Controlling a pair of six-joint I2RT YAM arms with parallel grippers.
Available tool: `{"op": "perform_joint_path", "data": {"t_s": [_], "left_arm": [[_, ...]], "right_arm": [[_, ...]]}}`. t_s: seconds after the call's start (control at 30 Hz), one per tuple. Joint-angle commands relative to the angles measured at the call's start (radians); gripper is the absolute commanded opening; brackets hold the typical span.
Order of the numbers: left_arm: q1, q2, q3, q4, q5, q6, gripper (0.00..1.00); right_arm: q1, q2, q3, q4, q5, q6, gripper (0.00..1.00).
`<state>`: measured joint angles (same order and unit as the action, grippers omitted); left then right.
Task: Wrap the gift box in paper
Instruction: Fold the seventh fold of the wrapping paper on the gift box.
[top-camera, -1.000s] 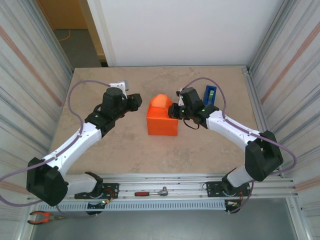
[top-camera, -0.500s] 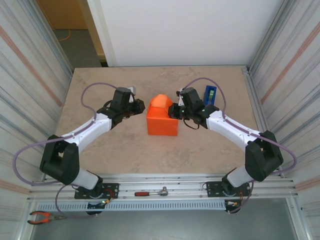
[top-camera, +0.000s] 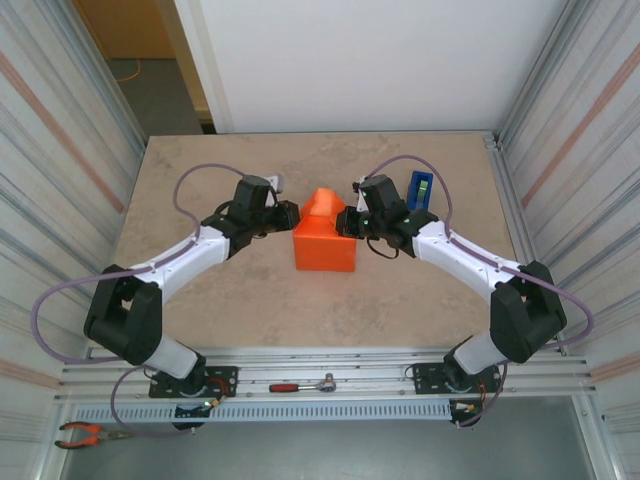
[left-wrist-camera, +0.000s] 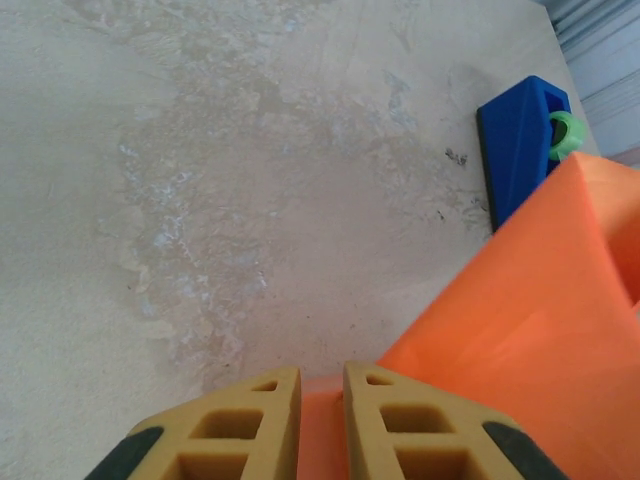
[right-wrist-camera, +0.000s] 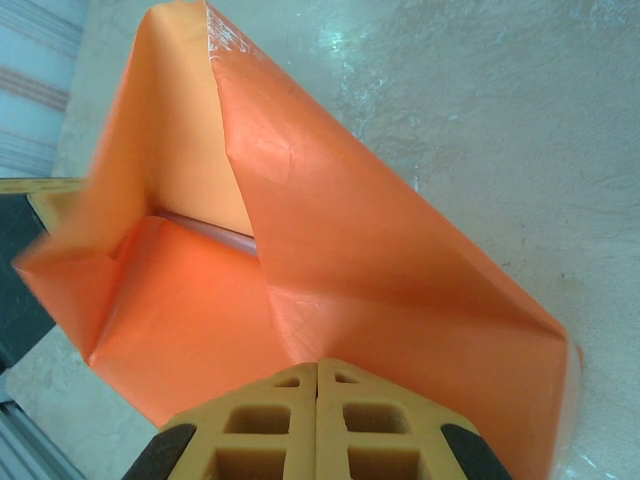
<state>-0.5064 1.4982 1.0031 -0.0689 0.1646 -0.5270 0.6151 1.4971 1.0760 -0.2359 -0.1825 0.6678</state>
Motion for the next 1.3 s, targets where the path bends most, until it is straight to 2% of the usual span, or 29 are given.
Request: {"op": "perform_joint_path", "data": {"t_s": [0.0,0.43,0.7,1.27], "left_arm": [[-0.028,-0.020,0.031,0.020,-0.001,0.046,0.20],[-0.125,-0.013,0.043,-0.021,-0.103,0.107,0.20],[-0.133,-0.033,0.075,-0.039,-0.148,0.134,0.20],[-0.159,-0.010,0.091,-0.032,-0.142,0.141,0.20]], "right_arm": [[0.023,0.080,-0.073,-0.146,-0.019,-0.010,0.00],[0.026,0.083,-0.077,-0.149,-0.017,-0.008,0.00],[0.029,0.087,-0.074,-0.150,-0.018,-0.007,0.00],[0.033,0.096,-0.070,-0.151,-0.017,-0.005,0.00]]}}
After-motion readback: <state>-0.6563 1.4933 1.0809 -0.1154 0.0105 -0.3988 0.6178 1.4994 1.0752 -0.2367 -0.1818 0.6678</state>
